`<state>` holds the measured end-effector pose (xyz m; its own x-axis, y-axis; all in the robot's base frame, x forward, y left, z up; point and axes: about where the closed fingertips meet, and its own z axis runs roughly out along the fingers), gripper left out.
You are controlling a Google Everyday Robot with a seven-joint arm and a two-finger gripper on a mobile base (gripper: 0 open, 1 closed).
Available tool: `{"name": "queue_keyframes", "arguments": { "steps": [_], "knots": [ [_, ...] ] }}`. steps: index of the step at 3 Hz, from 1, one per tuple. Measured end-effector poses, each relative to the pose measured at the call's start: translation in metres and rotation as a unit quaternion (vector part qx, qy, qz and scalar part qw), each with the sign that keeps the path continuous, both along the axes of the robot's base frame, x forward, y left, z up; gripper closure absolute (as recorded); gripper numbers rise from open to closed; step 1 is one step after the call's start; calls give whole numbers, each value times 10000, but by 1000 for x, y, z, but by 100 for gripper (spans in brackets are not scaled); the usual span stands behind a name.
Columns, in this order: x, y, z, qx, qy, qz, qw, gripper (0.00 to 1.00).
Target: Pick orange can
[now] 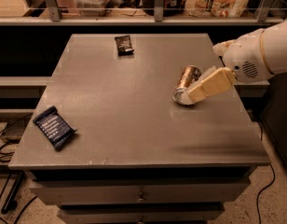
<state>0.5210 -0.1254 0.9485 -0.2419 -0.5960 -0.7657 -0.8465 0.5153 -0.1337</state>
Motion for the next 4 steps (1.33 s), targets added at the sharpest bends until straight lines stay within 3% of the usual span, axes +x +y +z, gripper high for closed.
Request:
{"name": "queue_keyframes", "arguments": {
  "steps": [2,3,4],
  "knots": [
    [11,4,-8,71,11,-21,10000,0],
    [28,5,-20,146,-31,-256,9996,0],
    [43,0,-37,170,-12,-696,9974,0]
  ]
}}
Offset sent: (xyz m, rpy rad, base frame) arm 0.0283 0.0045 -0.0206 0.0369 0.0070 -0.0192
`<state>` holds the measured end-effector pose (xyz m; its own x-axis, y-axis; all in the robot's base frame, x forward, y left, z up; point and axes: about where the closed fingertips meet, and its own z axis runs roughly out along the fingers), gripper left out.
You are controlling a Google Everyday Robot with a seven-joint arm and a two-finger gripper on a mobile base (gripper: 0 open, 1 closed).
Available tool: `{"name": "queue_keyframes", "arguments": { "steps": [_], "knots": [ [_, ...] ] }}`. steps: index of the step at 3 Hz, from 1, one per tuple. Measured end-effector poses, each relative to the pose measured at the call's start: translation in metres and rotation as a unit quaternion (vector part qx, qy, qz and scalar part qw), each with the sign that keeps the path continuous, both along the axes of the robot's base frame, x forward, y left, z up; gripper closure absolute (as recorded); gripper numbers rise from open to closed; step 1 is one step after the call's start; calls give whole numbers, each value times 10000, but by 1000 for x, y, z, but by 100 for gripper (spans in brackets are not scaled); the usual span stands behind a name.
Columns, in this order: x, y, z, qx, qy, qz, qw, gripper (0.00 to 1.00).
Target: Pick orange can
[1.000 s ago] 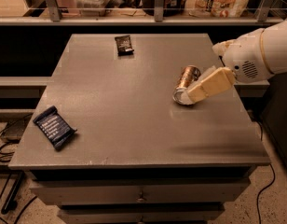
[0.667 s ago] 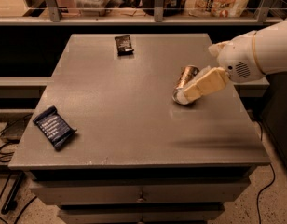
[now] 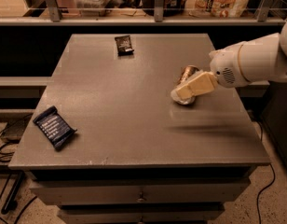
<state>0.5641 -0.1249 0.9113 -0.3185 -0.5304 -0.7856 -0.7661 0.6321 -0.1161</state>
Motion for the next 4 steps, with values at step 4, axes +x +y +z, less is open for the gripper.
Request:
{"name": "queue_keyframes", "arguments": {
  "steps": [4],
  "knots": [
    [29,8,-65,573,449,-895,9933,2]
  ]
}}
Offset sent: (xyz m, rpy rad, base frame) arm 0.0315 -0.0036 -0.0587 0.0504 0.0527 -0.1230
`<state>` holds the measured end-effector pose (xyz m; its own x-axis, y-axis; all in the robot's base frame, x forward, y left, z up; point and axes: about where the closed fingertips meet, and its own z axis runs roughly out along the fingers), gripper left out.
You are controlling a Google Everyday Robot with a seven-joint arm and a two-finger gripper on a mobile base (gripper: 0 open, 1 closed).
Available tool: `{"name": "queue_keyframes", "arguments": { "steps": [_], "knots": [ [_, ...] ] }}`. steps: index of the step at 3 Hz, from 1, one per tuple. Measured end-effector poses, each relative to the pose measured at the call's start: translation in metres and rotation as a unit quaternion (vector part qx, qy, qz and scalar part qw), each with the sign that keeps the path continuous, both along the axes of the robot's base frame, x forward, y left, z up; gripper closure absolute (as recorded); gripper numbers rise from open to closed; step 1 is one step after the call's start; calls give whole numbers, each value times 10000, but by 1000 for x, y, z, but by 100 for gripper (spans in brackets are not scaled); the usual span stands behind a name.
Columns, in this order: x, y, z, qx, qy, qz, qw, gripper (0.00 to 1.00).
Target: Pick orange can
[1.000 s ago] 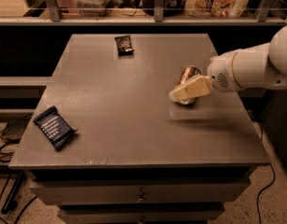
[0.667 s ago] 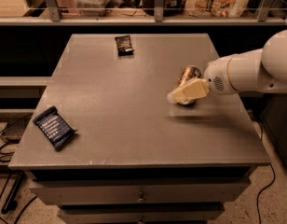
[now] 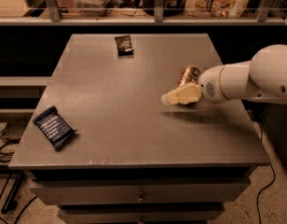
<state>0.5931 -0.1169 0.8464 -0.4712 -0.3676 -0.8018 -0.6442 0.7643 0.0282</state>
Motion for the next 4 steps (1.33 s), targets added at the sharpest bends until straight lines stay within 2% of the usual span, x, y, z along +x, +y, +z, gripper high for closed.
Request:
{"name": "queue_keyframes", "arguments": {
  "steps": [2,3,4],
  "knots": [
    [6,14,-5,162,87,-86,9998,48],
    [12,17,0,182,62,-85,9998,79],
    [18,19,15,195,-31,57,9998,99]
  ]
}}
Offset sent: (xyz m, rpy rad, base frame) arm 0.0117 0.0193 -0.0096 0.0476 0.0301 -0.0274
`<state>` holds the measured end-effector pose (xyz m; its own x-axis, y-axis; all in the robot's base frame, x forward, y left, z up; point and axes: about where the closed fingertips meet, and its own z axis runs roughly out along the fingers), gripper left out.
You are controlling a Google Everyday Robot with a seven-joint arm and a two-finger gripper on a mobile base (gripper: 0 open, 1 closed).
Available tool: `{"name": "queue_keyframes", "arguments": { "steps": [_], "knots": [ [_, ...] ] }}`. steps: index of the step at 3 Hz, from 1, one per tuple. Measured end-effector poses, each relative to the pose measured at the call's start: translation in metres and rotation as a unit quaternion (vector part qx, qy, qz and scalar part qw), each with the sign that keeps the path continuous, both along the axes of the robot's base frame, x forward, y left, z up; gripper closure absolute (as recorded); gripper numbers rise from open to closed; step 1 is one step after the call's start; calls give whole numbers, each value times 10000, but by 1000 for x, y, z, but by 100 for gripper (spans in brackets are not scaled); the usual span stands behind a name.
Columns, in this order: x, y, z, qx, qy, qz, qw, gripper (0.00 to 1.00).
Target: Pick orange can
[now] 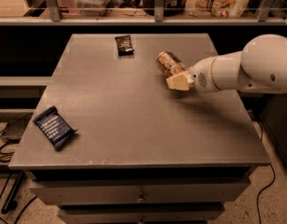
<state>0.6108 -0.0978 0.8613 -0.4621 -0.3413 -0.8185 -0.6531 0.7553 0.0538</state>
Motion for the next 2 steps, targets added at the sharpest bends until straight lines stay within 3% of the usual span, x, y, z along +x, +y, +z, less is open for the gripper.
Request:
{"name": "queue_keyframes", "arguments": {
  "steps": [1,2],
  "knots": [
    [11,-6,40,-167,-267,406,9987,100],
    [11,-5,77,-165,-444,562,9973,100]
  ]
}}
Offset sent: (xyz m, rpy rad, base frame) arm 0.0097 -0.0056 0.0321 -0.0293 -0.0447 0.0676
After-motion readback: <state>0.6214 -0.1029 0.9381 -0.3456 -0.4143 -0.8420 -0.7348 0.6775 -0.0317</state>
